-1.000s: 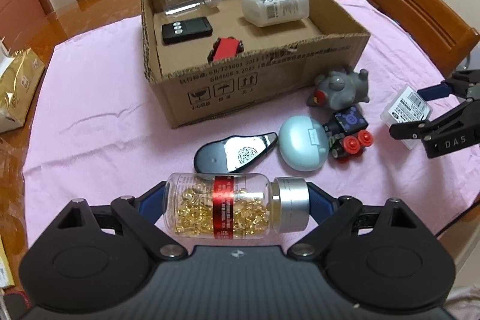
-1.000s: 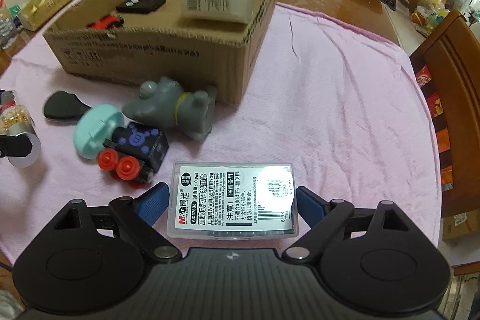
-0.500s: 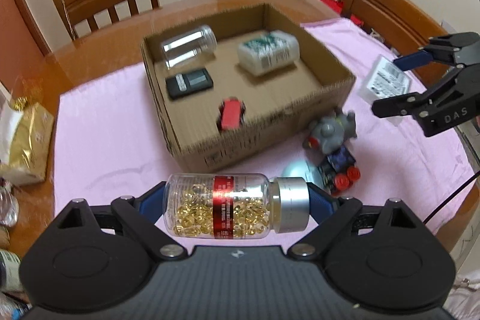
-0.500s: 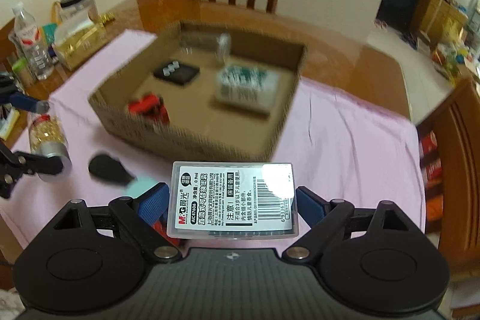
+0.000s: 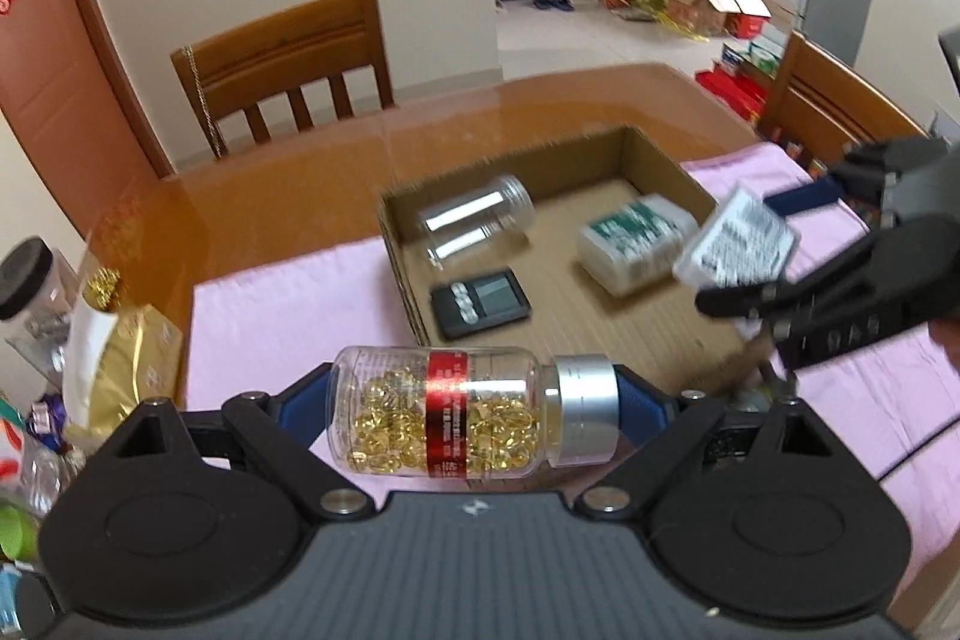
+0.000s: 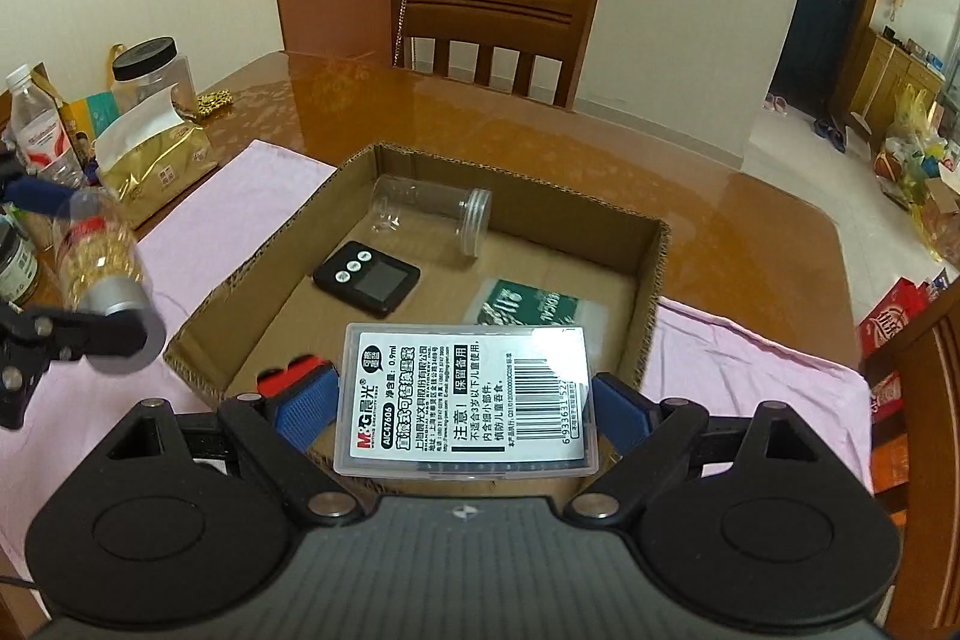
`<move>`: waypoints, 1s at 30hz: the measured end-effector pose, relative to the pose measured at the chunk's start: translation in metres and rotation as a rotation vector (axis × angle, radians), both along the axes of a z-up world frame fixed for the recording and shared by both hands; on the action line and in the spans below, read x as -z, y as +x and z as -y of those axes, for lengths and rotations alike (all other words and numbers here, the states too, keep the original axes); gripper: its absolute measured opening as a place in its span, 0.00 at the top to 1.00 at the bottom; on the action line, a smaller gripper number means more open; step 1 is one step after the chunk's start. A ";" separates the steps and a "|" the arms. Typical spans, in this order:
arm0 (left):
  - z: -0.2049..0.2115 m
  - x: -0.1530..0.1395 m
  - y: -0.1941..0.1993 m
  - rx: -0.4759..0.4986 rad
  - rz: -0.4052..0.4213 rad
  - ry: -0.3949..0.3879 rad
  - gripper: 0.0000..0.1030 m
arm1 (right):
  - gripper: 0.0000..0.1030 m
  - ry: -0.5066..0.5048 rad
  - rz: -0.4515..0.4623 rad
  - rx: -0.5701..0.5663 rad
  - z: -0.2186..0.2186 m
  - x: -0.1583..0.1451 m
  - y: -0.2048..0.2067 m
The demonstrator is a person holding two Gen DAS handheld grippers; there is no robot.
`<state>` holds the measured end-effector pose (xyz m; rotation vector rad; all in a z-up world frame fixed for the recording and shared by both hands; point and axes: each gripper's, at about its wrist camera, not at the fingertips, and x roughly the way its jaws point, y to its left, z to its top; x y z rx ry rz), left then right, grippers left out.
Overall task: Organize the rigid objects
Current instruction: 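Carry both items over the box while the right gripper opens to drop the card pack in, then lower the capsule bottle into the box and open the left gripper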
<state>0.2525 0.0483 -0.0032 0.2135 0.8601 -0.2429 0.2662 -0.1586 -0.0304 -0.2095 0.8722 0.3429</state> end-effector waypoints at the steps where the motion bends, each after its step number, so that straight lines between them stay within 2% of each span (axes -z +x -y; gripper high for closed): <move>1: 0.000 -0.001 0.004 0.000 0.009 0.002 0.10 | 0.10 0.002 -0.002 0.004 -0.001 0.002 0.003; 4: 0.003 -0.004 0.019 -0.005 0.029 0.003 0.10 | 0.07 0.006 -0.011 0.029 -0.004 0.008 0.010; 6: 0.005 -0.005 0.027 -0.006 0.036 -0.005 0.10 | 0.00 -0.008 -0.017 0.047 -0.006 0.011 0.013; 13: 0.015 0.002 0.053 -0.019 0.022 -0.033 0.10 | 0.00 -0.004 -0.013 0.061 -0.004 0.009 -0.005; 21: 0.029 0.035 0.084 -0.075 -0.052 -0.085 0.10 | 0.00 0.008 -0.008 0.108 0.000 0.006 -0.028; 30: 0.039 0.060 0.091 -0.116 -0.093 -0.058 0.10 | 0.00 0.021 -0.021 0.145 0.007 0.008 -0.042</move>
